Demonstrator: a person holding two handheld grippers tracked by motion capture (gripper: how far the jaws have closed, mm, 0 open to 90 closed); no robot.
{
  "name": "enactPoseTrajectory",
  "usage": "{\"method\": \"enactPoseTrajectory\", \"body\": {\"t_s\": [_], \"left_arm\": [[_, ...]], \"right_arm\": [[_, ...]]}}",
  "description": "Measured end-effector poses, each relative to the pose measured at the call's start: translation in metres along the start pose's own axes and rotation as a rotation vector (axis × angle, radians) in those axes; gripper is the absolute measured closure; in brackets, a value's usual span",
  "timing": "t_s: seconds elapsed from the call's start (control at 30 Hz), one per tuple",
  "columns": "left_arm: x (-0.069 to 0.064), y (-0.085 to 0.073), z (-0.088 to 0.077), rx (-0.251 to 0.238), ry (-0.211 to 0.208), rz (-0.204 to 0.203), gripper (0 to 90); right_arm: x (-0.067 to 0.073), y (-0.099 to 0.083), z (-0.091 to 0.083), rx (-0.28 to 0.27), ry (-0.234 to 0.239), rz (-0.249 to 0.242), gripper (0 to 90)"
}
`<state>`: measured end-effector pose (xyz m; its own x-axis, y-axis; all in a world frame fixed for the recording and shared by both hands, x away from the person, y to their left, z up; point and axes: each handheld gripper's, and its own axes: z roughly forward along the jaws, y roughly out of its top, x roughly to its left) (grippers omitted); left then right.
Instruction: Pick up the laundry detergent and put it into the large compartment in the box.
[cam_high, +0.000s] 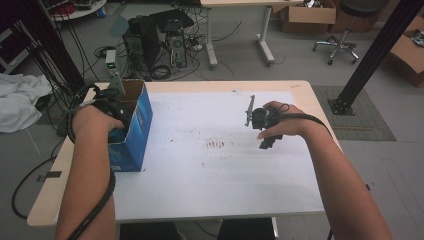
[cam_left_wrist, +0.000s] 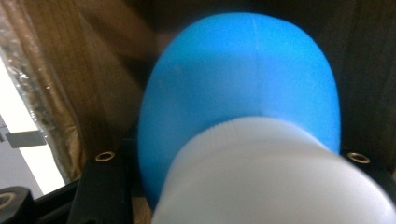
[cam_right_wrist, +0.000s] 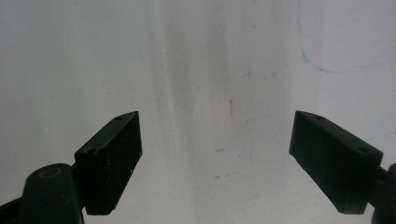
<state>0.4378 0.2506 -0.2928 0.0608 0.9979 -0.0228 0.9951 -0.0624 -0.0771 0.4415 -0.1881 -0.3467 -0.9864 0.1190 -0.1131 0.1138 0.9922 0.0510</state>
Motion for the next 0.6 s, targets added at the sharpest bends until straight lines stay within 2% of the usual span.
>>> {"method": "enactPoseTrajectory", "body": {"t_s": [0.13, 0.27, 0.37, 0.6], "left_arm": [[-0.0014, -0.0001, -0.0002, 0.011, 0.006, 0.003, 39.5], [-0.0001, -0.0014, -0.0037, 0.009, -0.01, -0.011, 34.6], [-0.0007, -0.0018, -0.0041, 0.015, -0.006, -0.011, 31.8], [-0.0044, -0.0029, -0.0056, 0.005, 0.018, 0.001, 31.9]], "right_arm": [[0.0007, -0.0008, -0.0008, 0.004, -0.003, -0.002, 17.2], [0.0013, -0.0025, -0.0027, 0.005, -0.007, 0.002, 17.2], [0.0016, -0.0028, -0.0034, 0.003, -0.007, 0.002, 17.2], [0.0026, -0.0028, -0.0039, 0.002, -0.01, 0.0, 17.2]]}}
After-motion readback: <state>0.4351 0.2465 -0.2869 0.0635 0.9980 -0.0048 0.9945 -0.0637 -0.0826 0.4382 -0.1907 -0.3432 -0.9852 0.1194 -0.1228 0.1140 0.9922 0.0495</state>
